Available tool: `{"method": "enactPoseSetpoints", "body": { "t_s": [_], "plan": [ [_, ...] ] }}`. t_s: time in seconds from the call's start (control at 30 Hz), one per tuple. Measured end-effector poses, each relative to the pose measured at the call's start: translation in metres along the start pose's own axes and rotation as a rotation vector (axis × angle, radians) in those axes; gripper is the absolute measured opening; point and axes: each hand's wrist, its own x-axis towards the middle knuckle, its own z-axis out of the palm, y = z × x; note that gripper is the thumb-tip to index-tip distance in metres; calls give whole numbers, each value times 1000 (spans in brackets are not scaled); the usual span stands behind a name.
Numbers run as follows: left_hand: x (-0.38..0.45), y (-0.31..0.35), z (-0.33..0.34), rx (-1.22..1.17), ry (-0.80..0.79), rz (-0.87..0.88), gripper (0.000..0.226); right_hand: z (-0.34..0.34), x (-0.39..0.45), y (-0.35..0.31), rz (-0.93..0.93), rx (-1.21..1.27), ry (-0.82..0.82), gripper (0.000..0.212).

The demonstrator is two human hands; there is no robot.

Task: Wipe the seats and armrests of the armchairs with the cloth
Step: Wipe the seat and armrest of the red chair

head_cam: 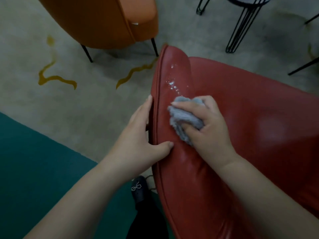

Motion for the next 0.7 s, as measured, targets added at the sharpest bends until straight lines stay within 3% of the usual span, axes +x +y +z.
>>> {"method": "enactPoseSetpoints", "body": {
  "t_s": [0.1,0.17,0.3,0.5,0.6,0.7],
  "plan": [
    [7,-2,-8,3,-70,-9,117,-14,0,3,198,21,180,33],
    [10,-3,-9,4,-88,13,118,-9,8,-8,165,83,291,29],
    [16,-6,-9,10,-81,52,115,20,13,-24,48,39,84,34],
    [28,-1,-16,-57,-109,17,112,-10,9,8,385,27,285,29],
    [37,-1,-16,-64,-94,36,111,8,29,-6,210,87,327,26],
    [41,-4,-16,-63,-101,60,105,31,53,-20,59,74,162,32]
  ]
}}
